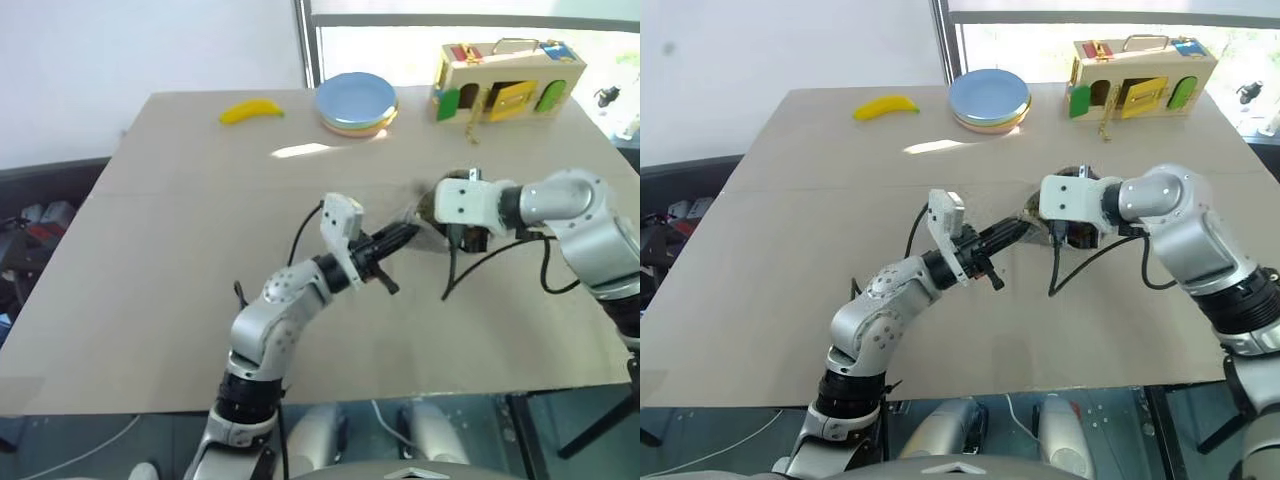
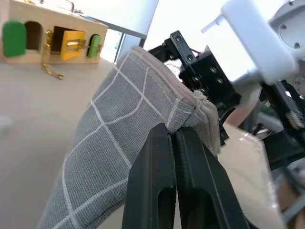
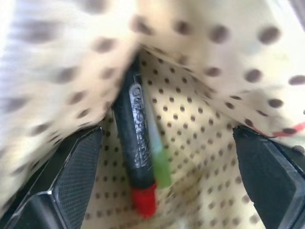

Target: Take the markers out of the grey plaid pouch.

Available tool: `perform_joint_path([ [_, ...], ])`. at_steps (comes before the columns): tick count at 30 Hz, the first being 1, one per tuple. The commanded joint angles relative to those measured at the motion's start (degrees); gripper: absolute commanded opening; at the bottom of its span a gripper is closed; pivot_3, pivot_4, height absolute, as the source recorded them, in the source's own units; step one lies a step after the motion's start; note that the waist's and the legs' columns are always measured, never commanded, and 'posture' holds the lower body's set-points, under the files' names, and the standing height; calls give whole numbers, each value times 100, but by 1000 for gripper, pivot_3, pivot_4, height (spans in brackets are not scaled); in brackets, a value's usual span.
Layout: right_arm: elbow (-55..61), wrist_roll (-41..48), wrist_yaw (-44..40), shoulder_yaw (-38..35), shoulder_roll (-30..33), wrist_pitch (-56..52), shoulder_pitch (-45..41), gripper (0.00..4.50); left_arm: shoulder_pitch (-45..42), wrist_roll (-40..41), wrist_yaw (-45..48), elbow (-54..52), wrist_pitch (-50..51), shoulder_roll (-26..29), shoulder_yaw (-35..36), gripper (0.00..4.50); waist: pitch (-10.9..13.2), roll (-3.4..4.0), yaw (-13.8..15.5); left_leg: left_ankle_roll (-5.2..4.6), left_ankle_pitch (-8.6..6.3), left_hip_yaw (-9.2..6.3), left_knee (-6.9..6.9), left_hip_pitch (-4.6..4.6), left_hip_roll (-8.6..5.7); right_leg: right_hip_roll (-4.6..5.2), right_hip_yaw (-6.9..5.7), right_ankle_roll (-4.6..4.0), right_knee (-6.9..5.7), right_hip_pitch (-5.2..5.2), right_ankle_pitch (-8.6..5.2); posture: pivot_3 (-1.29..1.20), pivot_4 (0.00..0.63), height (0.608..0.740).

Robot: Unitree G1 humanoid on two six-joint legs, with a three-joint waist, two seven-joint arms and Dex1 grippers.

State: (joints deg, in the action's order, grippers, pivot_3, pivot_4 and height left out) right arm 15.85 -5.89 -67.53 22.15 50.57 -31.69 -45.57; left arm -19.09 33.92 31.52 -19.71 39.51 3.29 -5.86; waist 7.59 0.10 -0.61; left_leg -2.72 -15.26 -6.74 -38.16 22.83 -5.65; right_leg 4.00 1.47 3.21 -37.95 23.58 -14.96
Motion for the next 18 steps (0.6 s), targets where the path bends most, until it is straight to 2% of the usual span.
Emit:
perform_joint_path([
  [1, 236, -76, -570, 278, 211, -320, -213, 4449, -40, 751, -115, 98, 526, -87, 388, 0, 0, -3, 6, 0, 0, -1, -1, 0, 0, 0, -1, 0, 0, -1, 0, 0, 150, 740],
  [4, -95, -394, -714, 654, 205, -222, -250, 4449, -56, 562, -103, 458, 435, 32, 366, 0, 1, -5, 16, 0, 0, -3, -2, 0, 0, 1, -4, 0, 0, -2, 0, 0, 150, 740],
  [9, -1262, -870, -709, 1211, -269, 109, -512, 4449, 6, 181, 63, 1148, 121, 244, 201, 0, 2, -7, 1, 1, 1, 1, -4, -4, -2, 1, -1, 0, -2, -3, 0, 0, 150, 740],
  [13, -2006, -1138, -660, 1437, -640, 432, -615, 4449, 138, -137, 227, 1375, -165, 373, -45, 0, -1, -12, -1, 1, 1, -1, -4, -4, -2, 2, -3, -1, -1, -4, 0, 0, 150, 740],
  [18, -2400, -1368, -719, 1540, -792, 786, -458, 4449, 279, -233, 240, 1414, -308, 376, -91, 0, -9, -22, -4, 2, 1, -2, -5, -7, -2, 2, -3, -1, -2, -4, 0, 0, 150, 740],
])
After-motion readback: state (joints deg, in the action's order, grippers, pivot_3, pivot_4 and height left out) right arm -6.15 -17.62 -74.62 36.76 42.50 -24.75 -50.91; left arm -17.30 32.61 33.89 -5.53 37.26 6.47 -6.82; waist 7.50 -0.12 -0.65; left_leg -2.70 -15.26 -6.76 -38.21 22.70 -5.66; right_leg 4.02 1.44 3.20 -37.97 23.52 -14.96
